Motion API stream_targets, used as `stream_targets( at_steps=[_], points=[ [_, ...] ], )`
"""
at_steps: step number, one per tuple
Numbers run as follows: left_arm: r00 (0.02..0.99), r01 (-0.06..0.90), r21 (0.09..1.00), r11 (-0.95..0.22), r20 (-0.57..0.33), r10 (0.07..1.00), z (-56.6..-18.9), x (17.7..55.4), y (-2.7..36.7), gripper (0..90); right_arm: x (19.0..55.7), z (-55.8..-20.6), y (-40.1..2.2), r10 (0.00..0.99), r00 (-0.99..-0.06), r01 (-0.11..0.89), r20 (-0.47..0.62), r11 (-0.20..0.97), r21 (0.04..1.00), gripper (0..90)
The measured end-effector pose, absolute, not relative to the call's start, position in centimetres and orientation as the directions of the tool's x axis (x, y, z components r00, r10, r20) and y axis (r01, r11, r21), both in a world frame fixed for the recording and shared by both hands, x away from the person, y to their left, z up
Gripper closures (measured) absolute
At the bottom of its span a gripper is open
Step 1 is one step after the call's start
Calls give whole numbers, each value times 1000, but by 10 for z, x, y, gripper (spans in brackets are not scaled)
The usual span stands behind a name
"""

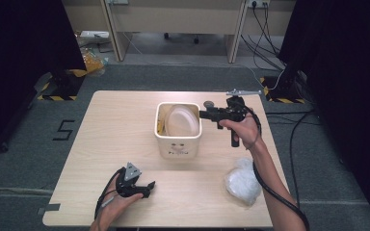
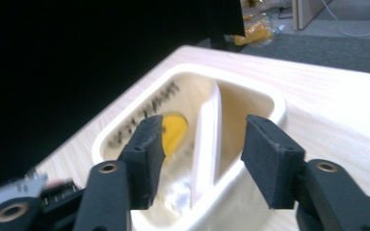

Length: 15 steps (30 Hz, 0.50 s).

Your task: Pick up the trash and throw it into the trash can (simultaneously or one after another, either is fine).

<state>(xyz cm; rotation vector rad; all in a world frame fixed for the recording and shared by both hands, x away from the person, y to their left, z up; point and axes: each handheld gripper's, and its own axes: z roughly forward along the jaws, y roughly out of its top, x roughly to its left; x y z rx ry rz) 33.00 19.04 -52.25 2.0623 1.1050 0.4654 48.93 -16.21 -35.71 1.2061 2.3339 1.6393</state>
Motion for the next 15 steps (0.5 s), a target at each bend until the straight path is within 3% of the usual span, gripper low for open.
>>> stream_targets(
  at_steps=[15],
  points=[
    [566, 557, 749, -359, -26, 824, -523, 330, 190, 161, 420, -392, -220, 715, -660, 528, 232, 220, 820, 312]
  ],
)
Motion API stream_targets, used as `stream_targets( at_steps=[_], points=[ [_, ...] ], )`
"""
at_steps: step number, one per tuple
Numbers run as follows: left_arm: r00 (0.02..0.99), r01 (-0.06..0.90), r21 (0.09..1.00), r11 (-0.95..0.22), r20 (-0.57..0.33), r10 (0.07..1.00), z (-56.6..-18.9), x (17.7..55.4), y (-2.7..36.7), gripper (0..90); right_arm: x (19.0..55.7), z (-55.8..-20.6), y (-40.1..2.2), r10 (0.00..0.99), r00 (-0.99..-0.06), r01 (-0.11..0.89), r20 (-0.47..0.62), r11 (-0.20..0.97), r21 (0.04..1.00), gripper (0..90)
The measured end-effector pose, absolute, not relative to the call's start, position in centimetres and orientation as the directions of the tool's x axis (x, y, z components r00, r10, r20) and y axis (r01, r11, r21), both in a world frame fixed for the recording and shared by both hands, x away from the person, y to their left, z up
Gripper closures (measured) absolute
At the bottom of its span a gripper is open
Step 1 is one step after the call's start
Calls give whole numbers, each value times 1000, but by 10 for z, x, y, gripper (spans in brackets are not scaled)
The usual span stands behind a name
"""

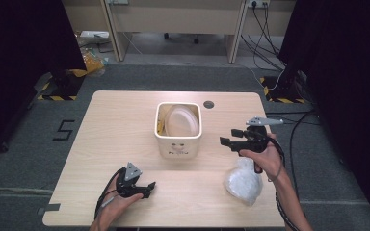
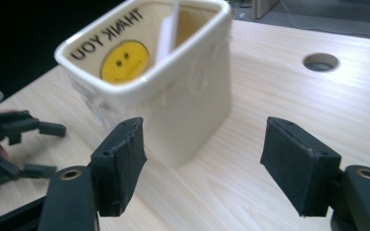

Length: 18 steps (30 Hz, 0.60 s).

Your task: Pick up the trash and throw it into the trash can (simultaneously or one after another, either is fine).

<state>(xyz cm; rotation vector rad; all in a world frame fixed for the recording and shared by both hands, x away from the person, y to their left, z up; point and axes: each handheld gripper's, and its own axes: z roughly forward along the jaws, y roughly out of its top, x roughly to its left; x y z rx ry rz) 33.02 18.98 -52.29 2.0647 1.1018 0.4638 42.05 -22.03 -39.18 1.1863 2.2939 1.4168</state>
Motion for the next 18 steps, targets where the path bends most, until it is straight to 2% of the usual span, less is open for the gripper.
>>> stream_targets(
  at_steps=[10, 18],
  points=[
    [565, 558, 748, -359, -25, 825, -523, 330, 190, 157, 377, -420, -251, 758, -611, 536, 226, 186, 824, 259],
    [567, 558, 746, -363, -23, 824, -523, 330, 190, 154, 345, -433, -268, 802, -569, 527, 181, 186, 829, 202]
  ],
)
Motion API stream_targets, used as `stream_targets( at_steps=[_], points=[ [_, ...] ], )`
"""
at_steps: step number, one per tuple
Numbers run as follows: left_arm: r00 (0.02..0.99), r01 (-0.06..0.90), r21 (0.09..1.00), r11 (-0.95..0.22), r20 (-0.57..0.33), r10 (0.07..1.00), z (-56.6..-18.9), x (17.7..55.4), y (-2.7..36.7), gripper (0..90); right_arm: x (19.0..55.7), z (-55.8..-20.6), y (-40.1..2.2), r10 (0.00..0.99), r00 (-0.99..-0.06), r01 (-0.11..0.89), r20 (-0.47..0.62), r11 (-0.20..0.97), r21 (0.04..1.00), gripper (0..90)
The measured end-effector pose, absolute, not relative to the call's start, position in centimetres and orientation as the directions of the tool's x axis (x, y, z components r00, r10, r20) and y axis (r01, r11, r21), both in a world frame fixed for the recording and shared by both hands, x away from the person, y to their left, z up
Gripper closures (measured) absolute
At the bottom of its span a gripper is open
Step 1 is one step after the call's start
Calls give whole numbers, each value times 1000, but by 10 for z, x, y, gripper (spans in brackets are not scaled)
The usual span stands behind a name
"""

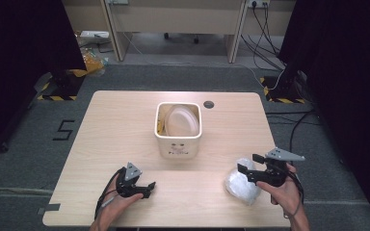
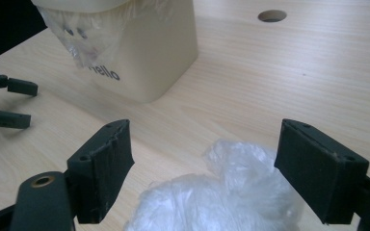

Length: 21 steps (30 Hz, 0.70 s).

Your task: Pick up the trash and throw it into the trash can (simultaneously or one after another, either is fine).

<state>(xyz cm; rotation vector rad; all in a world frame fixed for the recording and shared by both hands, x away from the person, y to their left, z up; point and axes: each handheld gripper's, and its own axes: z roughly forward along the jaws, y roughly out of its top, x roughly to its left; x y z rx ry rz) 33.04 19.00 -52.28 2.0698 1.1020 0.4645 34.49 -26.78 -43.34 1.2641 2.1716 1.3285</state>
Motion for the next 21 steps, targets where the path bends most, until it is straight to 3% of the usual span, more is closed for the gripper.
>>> stream_targets(
  at_steps=[21],
  points=[
    [562, 561, 745, -360, -24, 827, -523, 330, 190, 148, 324, -459, -290, 845, -505, 573, 177, 175, 801, 162]
  ],
)
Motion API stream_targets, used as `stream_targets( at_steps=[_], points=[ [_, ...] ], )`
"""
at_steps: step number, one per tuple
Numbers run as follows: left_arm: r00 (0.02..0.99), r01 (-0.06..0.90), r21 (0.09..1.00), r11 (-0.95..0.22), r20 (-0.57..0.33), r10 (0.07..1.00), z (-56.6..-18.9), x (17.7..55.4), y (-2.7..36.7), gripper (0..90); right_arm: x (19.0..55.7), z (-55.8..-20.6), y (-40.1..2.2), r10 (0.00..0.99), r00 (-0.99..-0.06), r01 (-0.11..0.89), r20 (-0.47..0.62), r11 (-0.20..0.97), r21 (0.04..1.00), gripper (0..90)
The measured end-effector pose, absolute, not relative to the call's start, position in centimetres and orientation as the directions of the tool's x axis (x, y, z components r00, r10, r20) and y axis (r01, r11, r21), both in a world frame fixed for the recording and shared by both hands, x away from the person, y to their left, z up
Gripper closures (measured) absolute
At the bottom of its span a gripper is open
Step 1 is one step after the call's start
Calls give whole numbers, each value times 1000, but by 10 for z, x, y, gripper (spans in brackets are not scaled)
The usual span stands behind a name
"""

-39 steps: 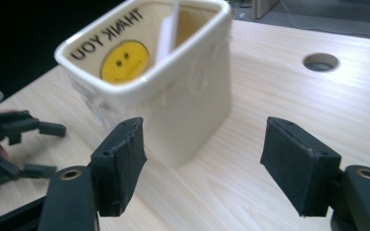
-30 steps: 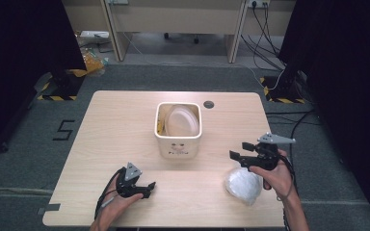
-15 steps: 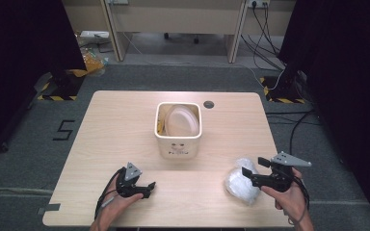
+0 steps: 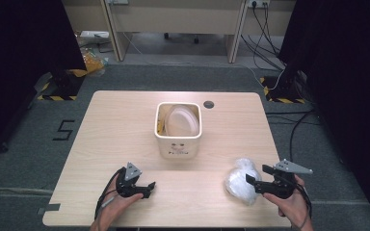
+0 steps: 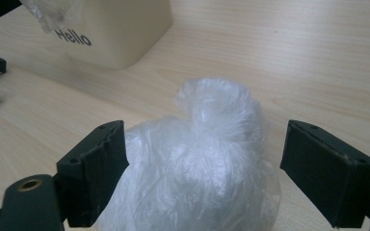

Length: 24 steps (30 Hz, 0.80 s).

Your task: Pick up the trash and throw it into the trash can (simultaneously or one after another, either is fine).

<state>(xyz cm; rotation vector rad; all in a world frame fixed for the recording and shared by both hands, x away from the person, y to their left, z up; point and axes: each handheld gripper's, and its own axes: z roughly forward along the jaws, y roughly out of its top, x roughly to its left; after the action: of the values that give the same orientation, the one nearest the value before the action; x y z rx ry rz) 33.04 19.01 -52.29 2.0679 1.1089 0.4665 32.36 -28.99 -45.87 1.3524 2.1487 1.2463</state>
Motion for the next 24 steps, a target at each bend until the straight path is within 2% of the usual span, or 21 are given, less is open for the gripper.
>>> stream_targets(
  at_steps=[7, 11, 13, 24],
  points=[
    [561, 562, 745, -360, -24, 827, -523, 330, 190, 148, 335, -481, -281, 845, -503, 627, 180, 213, 750, 161],
    [560, 562, 745, -360, -23, 828, -523, 330, 190, 147, 338, -495, -279, 836, -492, 667, 242, 184, 722, 193],
    [560, 563, 744, -361, -22, 828, -523, 330, 190, 148, 339, -499, -278, 827, -497, 674, 265, 175, 718, 246],
    [558, 564, 743, -359, -22, 830, -523, 330, 190, 147, 337, -493, -279, 808, -492, 675, 323, 121, 728, 406]
  ],
)
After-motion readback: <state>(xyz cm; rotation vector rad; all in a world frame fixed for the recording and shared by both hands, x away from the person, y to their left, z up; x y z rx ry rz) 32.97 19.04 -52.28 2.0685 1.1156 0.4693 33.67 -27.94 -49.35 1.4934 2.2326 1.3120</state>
